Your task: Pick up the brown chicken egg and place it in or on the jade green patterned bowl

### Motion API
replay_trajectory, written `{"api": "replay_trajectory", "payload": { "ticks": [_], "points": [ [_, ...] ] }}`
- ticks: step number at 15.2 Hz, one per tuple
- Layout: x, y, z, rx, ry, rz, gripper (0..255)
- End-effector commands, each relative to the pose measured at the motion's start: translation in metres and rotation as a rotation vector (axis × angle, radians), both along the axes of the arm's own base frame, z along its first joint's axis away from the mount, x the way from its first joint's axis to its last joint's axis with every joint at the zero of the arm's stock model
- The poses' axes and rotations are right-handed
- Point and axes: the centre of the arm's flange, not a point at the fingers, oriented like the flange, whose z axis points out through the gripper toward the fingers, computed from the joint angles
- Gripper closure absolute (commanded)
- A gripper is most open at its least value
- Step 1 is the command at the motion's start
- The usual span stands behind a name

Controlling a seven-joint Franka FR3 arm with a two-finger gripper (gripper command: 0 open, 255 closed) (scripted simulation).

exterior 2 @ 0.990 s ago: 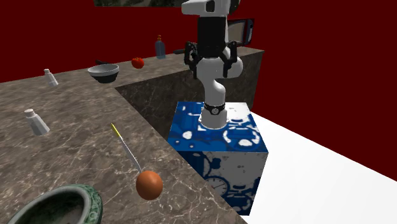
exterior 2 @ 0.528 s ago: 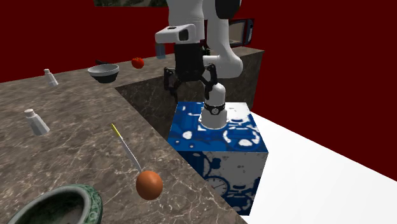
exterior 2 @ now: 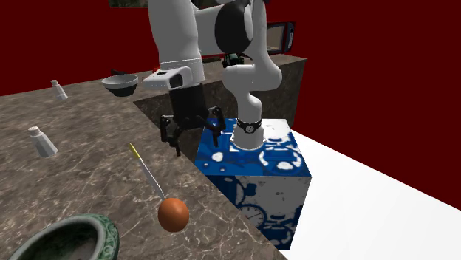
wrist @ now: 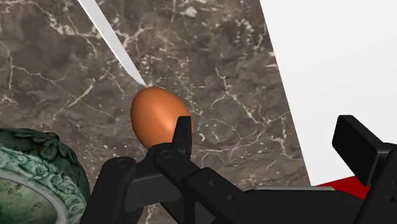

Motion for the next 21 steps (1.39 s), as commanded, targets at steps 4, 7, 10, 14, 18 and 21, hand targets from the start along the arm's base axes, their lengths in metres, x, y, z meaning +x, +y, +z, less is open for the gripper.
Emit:
{"api": "replay_trajectory", "payload": {
  "ticks": [4, 7, 10, 14, 18, 21],
  "points": [
    [0.037, -0.041, -0.042, 0.025, -0.035, 0.051, 0],
    [0.061, -0.063, -0.067, 0.041, -0.055, 0.080, 0],
    [0.076, -0.074, -0.086, 0.050, -0.067, 0.097, 0],
    [0.081, -0.070, -0.106, 0.050, -0.067, 0.097, 0],
    [0.084, -0.068, -0.119, 0.050, -0.067, 0.097, 0],
    [0.084, -0.068, -0.119, 0.050, -0.067, 0.097, 0]
  ]
}}
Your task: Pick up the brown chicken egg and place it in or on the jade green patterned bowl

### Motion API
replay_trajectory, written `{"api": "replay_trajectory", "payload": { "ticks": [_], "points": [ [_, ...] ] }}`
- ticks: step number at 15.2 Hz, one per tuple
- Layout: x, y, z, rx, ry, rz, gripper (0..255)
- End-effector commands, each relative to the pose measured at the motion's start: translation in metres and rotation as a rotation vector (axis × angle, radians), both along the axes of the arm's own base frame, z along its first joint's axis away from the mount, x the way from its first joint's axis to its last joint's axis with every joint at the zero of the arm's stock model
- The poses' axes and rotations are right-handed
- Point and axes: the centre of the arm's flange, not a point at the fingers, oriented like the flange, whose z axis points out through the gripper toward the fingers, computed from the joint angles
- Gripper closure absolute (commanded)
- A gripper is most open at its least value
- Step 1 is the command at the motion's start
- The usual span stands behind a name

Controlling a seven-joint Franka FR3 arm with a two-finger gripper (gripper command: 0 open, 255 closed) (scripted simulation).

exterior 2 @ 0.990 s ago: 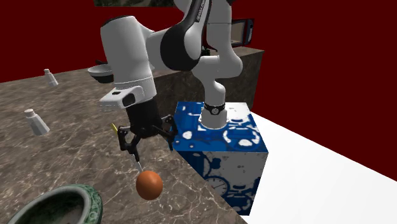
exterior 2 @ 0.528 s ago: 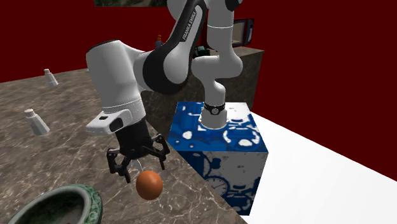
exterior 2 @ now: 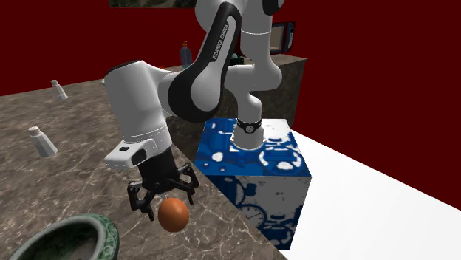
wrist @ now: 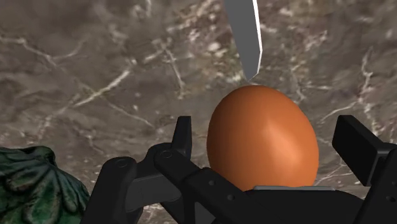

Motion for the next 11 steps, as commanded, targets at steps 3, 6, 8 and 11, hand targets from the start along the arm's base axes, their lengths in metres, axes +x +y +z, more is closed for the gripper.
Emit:
{"api": "replay_trajectory", "payload": {
  "ticks": [3, 6, 8, 11],
  "points": [
    [0.0001, 0.0000, -0.0001, 0.000, 0.000, 0.000, 0],
    [0.0000, -0.0001, -0.0002, 0.000, 0.000, 0.000, 255],
    [0.0000, -0.0001, -0.0003, 0.000, 0.000, 0.000, 255],
    [0.0001, -0.0002, -0.0002, 0.000, 0.000, 0.000, 255]
  ]
}}
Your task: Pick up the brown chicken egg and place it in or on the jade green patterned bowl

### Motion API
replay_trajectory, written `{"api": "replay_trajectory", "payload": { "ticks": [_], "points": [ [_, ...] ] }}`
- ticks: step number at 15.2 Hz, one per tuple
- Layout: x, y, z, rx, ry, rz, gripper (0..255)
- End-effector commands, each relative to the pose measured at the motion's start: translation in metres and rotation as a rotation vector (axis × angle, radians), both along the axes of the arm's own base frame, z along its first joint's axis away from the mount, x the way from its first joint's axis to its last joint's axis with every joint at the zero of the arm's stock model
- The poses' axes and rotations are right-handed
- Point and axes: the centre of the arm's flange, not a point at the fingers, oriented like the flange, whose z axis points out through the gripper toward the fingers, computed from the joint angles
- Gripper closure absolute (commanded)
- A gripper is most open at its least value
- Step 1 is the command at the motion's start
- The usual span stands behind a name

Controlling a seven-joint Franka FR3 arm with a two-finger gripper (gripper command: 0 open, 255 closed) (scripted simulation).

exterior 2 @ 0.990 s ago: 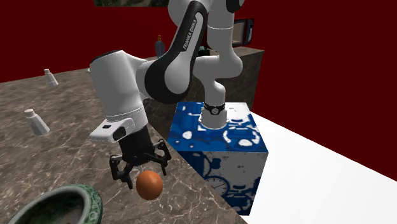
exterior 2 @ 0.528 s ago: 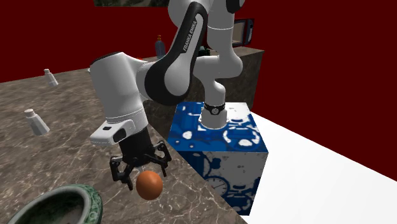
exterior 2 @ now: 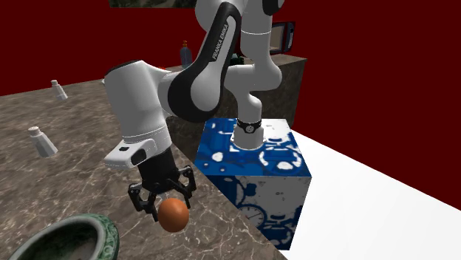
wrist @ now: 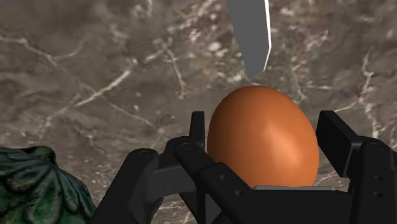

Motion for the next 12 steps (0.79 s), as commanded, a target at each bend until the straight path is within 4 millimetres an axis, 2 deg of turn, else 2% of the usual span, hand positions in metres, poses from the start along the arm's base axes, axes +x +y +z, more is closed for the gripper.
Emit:
{"api": "replay_trajectory", "payload": {
  "ticks": [1, 2, 12],
  "points": [
    [0.000, 0.000, 0.000, 0.000, 0.001, 0.000, 255],
    [0.000, 0.000, 0.000, 0.000, 0.001, 0.000, 255],
    [0.000, 0.000, 0.053, 0.000, 0.001, 0.000, 255]
  ]
}}
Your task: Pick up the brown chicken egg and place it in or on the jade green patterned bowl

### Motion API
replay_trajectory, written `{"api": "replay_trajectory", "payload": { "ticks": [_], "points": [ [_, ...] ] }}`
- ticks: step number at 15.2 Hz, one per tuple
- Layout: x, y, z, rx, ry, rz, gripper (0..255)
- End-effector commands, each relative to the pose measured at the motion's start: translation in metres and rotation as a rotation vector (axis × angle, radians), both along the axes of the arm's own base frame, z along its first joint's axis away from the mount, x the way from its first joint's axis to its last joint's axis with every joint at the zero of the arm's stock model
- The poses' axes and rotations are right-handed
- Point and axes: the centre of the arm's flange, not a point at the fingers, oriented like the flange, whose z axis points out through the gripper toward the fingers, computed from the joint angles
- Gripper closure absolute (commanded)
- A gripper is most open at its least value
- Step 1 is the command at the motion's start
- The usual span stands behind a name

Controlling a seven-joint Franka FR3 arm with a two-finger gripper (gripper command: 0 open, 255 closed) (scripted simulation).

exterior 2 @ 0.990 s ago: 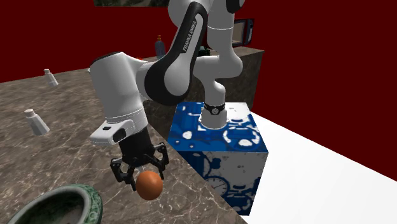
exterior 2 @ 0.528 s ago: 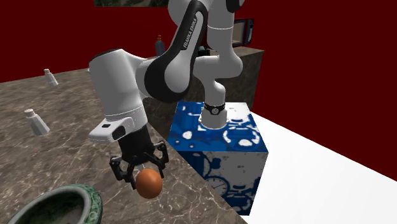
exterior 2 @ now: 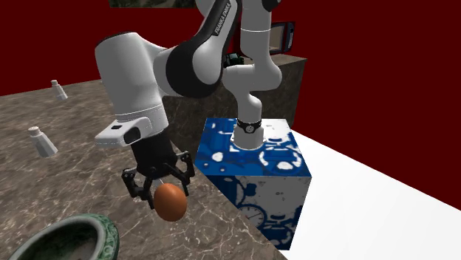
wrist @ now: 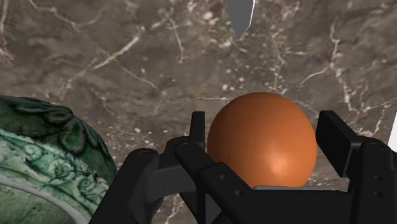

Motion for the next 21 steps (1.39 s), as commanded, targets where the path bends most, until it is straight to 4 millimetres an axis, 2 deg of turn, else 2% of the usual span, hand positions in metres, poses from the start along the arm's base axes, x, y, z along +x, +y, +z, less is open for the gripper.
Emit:
{"api": "replay_trajectory", "payload": {
  "ticks": [1, 21],
  "points": [
    [-0.001, -0.001, 0.010, 0.000, 0.000, 0.000, 255],
    [-0.001, -0.001, 0.116, 0.000, 0.000, 0.000, 255]
  ]
}}
